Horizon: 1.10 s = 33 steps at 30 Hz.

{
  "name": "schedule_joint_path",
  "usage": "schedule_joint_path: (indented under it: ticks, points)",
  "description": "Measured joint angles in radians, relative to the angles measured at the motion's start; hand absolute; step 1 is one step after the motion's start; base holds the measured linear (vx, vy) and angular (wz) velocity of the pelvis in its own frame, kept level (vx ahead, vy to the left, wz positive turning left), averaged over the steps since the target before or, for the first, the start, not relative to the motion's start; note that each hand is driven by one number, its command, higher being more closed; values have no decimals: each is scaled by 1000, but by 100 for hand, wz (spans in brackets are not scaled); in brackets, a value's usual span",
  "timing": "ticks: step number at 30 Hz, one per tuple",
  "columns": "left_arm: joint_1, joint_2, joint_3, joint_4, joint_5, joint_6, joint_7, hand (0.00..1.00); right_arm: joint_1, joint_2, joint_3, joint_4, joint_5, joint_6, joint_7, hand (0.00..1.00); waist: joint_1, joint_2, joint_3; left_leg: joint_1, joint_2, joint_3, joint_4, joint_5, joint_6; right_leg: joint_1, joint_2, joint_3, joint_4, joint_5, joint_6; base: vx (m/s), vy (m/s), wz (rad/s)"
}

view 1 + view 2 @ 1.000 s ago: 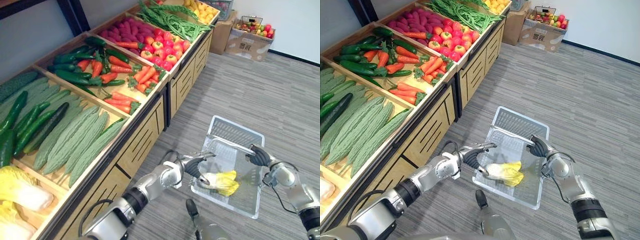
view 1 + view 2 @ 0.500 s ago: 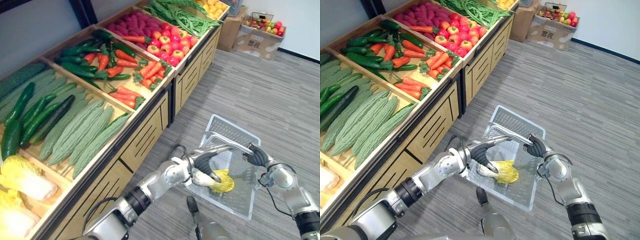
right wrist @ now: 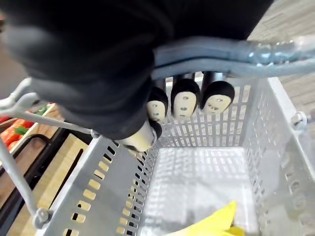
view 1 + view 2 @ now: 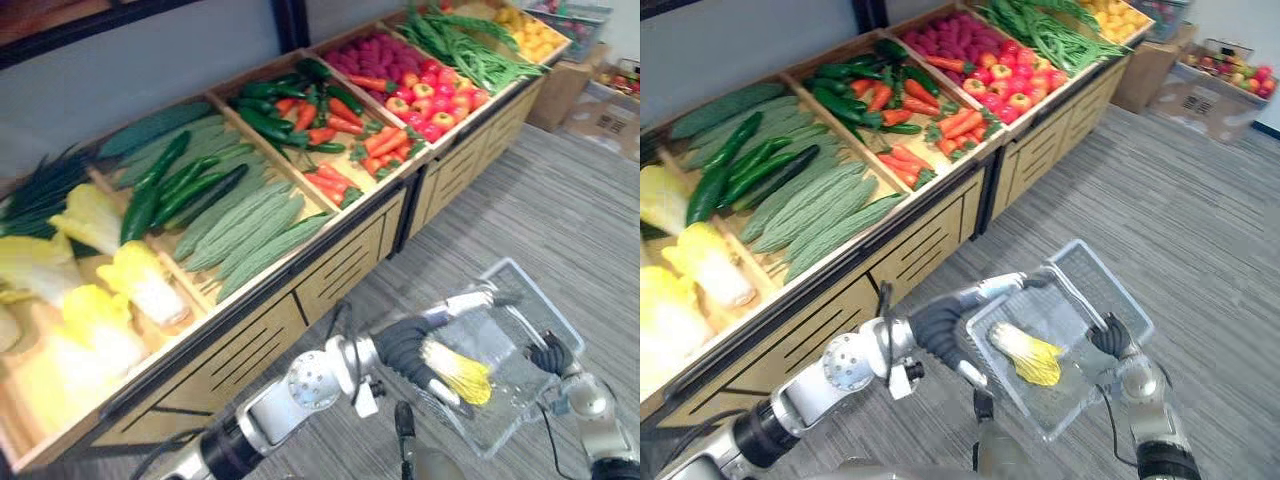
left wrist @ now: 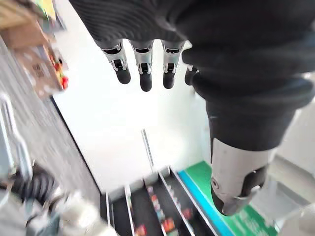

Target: Pick vegetable in the basket

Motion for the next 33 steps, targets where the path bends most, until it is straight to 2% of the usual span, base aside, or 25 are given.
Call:
schedule_joint_path:
  ticks: [3, 4, 5, 6, 8, 9, 11, 13, 19, 24, 28, 31, 33]
  points:
    - [101, -10, 151, -13, 2, -2, 38, 0, 48, 39, -61, 111, 22, 3, -25, 100, 5, -5, -27, -38, -40, -106, -53, 38, 17, 24, -41, -88, -18, -7, 1, -9, 0, 94]
    - [147, -23, 230, -13, 4, -1, 59, 0, 58, 65, -76, 169, 29, 6, -40, 100, 5, -13, -36, -41, -58, -145, -78, 60, 23, 38, -55, -120, -27, -7, 1, -9, 23, 114]
    - [196, -47, 321, -12, 7, -1, 90, 0, 61, 85, -81, 231, 49, 8, -49, 100, 7, -23, -49, -58, -81, -190, -107, 81, 30, 51, -72, -157, -41, -7, 1, -2, 16, 99]
    - [217, -69, 366, -12, 14, -1, 104, 0, 61, 92, -91, 259, 51, 9, -60, 100, 6, -28, -57, -63, -92, -208, -125, 92, 34, 52, -80, -174, -45, -7, 2, -8, 6, 99]
    - [267, -160, 530, -6, 39, -1, 163, 0, 61, 108, -125, 356, 62, 10, -81, 100, 11, -44, -63, -88, -131, -279, -172, 129, 50, 62, -105, -232, -49, -9, 4, -12, 13, 92]
    - [273, -185, 572, -1, 45, 0, 175, 0, 59, 111, -140, 381, 83, 11, -85, 100, 13, -47, -62, -91, -140, -297, -182, 137, 53, 68, -112, -250, -49, -11, 6, -31, 37, 83]
    - [290, -241, 683, 15, 54, 0, 231, 0, 62, 112, -164, 439, 156, 11, -98, 100, 19, -55, -67, -97, -164, -340, -212, 160, 60, 78, -129, -287, -49, -14, 11, -25, 26, 67]
    - [292, -291, 795, 21, 57, 0, 319, 0, 71, 119, -196, 495, 240, 11, -123, 100, 19, -70, -74, -115, -188, -396, -243, 189, 70, 86, -147, -339, -49, -18, 15, -22, 18, 70]
    - [297, -329, 1024, 114, 132, 6, 498, 0, 86, 152, -199, 559, 295, 11, -161, 100, 22, -109, -103, -125, -225, -463, -328, 249, 73, 87, -169, -409, -49, -22, 20, -19, 28, 39]
    - [300, -362, 1177, 275, 131, 33, 595, 0, 109, 187, -193, 559, 292, 2, -178, 100, 22, -123, -120, -120, -235, -489, -373, 282, 76, 89, -173, -437, -49, -23, 20, 1, 25, 17]
    - [329, -358, 1270, 511, 171, 85, 674, 0, 127, 234, -184, 554, 289, 1, -189, 100, 19, -128, -131, -96, -237, -497, -403, 296, 76, 106, -171, -448, -50, -33, 15, 13, 16, 6]
    - [347, -358, 1343, 742, 155, 105, 701, 0, 136, 266, -179, 551, 291, 1, -192, 100, 15, -127, -147, -89, -237, -494, -417, 294, 79, 106, -170, -447, -51, -47, 9, 12, 7, -2]
    - [365, -354, 1355, 870, 148, 114, 695, 0, 133, 278, -174, 551, 291, 2, -192, 100, 7, -124, -151, -88, -237, -493, -424, 294, 79, 104, -170, -446, -51, -48, 11, 0, 0, 0]
